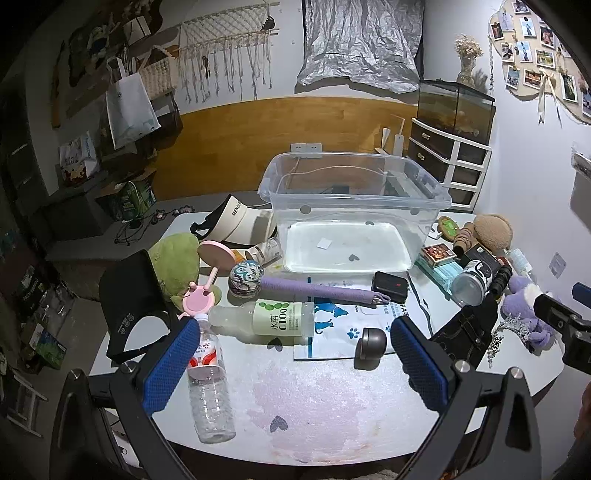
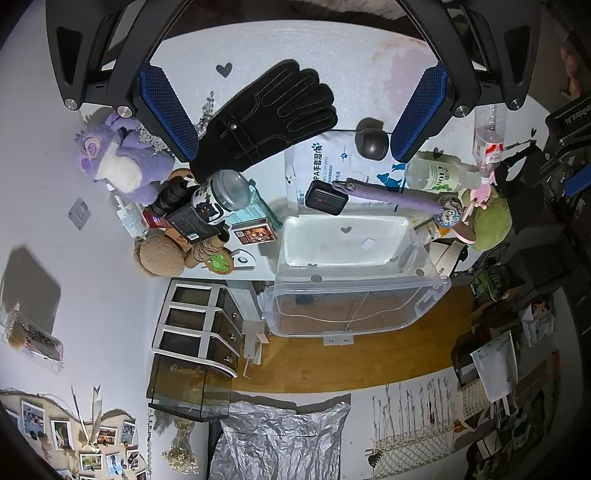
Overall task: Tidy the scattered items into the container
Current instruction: 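Move the right tool toward the purple massager on the table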
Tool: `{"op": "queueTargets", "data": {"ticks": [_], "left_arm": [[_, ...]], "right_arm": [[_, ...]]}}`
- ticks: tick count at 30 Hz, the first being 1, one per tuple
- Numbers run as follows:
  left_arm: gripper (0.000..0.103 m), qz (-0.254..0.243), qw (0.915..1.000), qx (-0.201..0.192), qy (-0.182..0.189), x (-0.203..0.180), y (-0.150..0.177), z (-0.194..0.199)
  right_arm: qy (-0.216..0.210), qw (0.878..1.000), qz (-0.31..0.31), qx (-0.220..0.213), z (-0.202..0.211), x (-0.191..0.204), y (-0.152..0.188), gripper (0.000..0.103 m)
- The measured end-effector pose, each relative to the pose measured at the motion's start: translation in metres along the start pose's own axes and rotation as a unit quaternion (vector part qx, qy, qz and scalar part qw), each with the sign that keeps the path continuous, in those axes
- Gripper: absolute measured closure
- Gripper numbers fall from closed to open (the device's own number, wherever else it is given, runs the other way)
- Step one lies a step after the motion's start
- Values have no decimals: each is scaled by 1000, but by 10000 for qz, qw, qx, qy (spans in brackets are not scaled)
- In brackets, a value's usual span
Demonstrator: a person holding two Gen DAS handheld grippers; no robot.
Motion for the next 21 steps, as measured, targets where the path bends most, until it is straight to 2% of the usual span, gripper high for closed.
{"op": "queueTargets", "data": {"ticks": [21], "left_arm": [[0, 52, 10000, -17, 1, 3, 1, -2]], "right_arm": [[-34, 10000, -41, 15, 0, 0, 1, 0]]}}
Point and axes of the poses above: each gripper's, at about its wrist camera, not at the fingertips, and z roughly against the way its jaws point, x to its left, y to its underside, the point moved 6 cm from there along -z, roughly the way its jaws point, and after that the axes turned 2 degrees about -z, right-handed, at the moved point
